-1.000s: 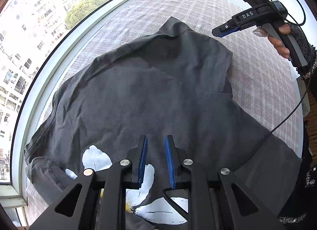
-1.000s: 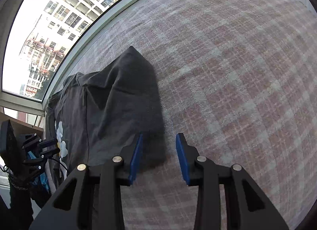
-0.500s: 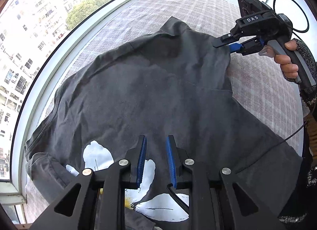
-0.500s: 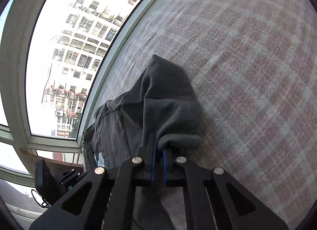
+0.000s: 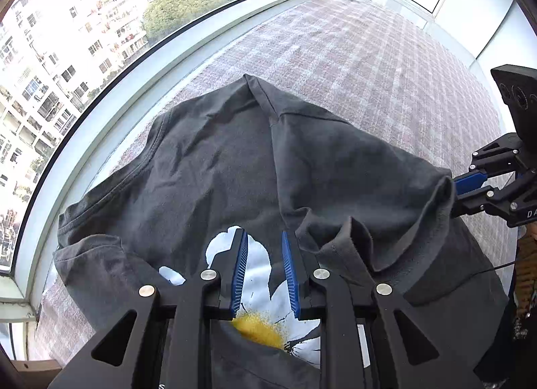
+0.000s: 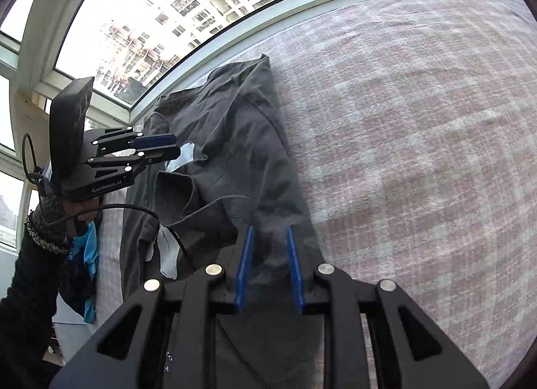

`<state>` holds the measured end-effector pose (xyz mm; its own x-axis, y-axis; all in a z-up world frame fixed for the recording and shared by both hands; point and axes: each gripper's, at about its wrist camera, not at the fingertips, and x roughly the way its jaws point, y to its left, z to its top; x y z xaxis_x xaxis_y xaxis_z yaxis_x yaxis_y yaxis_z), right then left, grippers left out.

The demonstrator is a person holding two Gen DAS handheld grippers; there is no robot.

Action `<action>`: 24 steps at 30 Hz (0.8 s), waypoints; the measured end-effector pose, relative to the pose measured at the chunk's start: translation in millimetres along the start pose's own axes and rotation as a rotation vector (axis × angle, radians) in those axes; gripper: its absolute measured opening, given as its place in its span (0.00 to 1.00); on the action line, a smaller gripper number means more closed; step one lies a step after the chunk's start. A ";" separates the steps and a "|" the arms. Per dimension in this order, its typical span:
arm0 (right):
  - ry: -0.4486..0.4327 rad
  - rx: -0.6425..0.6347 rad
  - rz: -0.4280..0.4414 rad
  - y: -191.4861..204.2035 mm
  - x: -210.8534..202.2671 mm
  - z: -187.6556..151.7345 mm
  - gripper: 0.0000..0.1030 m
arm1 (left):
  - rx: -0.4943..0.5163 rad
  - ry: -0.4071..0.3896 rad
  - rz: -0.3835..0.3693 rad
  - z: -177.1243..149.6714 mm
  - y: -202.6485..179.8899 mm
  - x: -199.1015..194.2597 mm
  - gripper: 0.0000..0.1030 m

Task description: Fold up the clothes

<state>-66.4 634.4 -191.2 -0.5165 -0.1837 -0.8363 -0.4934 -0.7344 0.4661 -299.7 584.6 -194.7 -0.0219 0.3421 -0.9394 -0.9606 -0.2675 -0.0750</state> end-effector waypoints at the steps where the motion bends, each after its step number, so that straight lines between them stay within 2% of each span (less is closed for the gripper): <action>1: -0.003 -0.004 -0.015 -2.7 -4.7 2.2 0.22 | -0.001 0.001 -0.001 1.4 1.1 2.4 0.20; 5: 0.010 -0.058 -0.030 -1.0 -7.9 -3.3 0.31 | 0.001 0.013 -0.015 -5.3 2.6 5.4 0.20; 8: 0.064 -0.105 -0.037 11.1 10.8 -18.1 0.32 | 0.038 0.047 -0.034 -19.7 -3.5 3.9 0.23; 12: 0.062 -0.126 -0.003 21.1 20.3 -23.9 0.32 | 0.069 0.051 -0.077 -31.2 -14.7 -7.3 0.25; 15: 0.052 -0.167 0.008 33.4 15.5 -24.7 0.34 | 0.102 0.035 -0.069 -32.8 -24.5 -16.1 0.26; 17: 0.051 -0.186 -0.019 37.9 15.1 -26.2 0.34 | 0.141 0.035 -0.060 -36.9 -32.9 -20.2 0.26; 22: 0.053 -0.134 -0.063 25.4 18.9 -26.7 0.34 | 0.200 0.077 -0.043 -42.1 -46.1 -5.1 0.26; 24: 0.059 -0.119 -0.080 19.0 20.4 -25.6 0.34 | 0.230 0.080 -0.012 -40.0 -51.6 4.9 0.26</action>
<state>-68.5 600.0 -206.8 -0.4349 -0.1568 -0.8867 -0.4433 -0.8198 0.3624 -239.2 564.0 -208.9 0.0036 0.2695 -0.9630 -0.9987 -0.0488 -0.0174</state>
